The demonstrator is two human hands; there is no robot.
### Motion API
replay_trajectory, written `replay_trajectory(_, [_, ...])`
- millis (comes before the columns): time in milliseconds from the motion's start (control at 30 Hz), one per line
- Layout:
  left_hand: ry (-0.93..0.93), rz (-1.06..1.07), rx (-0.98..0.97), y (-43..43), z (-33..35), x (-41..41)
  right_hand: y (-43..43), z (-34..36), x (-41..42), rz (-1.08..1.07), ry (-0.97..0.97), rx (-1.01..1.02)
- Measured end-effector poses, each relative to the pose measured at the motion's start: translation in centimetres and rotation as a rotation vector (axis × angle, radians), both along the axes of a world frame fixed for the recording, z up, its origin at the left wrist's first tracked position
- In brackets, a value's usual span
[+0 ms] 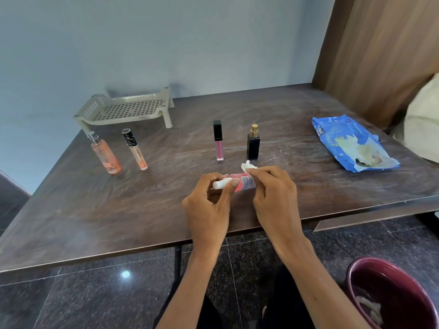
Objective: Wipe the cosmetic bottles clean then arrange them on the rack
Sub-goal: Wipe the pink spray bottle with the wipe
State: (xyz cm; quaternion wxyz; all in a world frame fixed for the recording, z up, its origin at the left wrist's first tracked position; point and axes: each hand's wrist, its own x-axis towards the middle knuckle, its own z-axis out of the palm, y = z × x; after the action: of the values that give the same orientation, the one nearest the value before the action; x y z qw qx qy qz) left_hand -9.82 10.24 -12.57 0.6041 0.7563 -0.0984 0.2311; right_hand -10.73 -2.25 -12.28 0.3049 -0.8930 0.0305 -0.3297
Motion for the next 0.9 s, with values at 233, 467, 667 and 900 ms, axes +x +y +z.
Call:
replay_trajectory(233, [-0.046, -0.085, 0.096, 0.2, -0.1, 0.1, -0.7, 0.3, 1.5, 0.019, 0.078, -0.043])
replay_trajectory(467, [-0.007, -0.059, 0.085, 0.2, -0.2, 0.3, 1.4, 1.0, -0.9, 0.091, -0.020, 0.054])
replay_trajectory(667, [0.015, -0.062, 0.092, 0.3, -0.3, 0.3, 2.7, 0.6, -1.5, 0.102, -0.111, 0.126])
replay_trajectory(900, [-0.008, -0.048, 0.090, 0.2, -0.7, 0.4, -0.2, -0.1, 0.1, -0.005, -0.024, 0.115])
